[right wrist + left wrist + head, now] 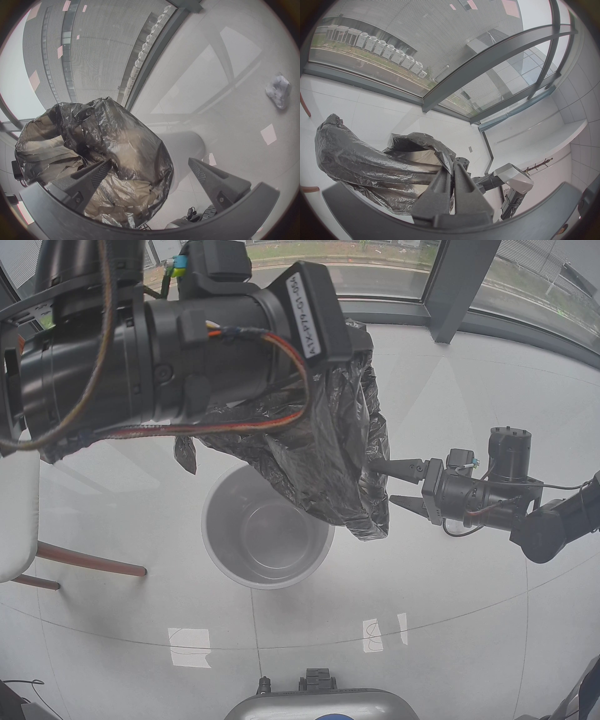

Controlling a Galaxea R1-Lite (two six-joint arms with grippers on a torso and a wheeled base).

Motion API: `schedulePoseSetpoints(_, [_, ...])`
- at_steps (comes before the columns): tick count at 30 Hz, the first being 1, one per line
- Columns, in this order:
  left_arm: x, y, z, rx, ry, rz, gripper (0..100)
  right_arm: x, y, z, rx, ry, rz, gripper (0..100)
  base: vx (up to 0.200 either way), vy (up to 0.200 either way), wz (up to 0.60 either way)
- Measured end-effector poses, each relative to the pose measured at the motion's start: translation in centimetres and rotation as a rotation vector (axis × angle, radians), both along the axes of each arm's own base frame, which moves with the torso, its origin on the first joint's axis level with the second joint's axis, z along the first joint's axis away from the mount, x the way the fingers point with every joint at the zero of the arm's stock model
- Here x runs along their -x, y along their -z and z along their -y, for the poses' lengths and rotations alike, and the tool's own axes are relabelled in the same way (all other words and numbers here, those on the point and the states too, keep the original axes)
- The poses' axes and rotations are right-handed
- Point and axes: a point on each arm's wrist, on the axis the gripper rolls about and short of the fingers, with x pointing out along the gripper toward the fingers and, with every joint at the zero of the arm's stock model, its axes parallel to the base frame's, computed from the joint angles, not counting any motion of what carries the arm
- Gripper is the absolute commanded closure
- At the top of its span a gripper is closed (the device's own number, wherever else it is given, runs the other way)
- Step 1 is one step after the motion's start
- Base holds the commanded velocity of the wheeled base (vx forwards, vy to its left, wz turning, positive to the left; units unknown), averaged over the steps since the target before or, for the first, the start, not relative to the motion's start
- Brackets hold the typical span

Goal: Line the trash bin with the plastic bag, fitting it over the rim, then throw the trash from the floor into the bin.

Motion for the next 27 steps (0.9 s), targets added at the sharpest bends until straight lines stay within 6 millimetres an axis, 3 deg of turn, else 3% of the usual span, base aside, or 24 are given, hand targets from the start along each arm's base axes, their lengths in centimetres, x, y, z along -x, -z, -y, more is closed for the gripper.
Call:
schedulePoseSetpoints(19, [-0.1, -0.4, 0.0, 0.010, -0.005, 0.008, 100, -1.1, 1.2, -2.5, -0.102, -0.062, -0.055, 0, 0.000, 0.000, 0.00])
schedulePoseSetpoints(20, [-0.1, -0.4, 0.0, 0.010, -0.006, 0.008, 100, -1.2, 1.3, -2.7, -0.103, -0.064, -0.054, 100, 0.000, 0.000, 0.00])
schedulePoseSetpoints(27, [-0.2, -0.3, 0.0, 0.008, -0.009, 0.007, 100, -1.6, 1.5, -3.2, -0.130, -0.088, -0.011, 100, 0.000, 0.000, 0.00])
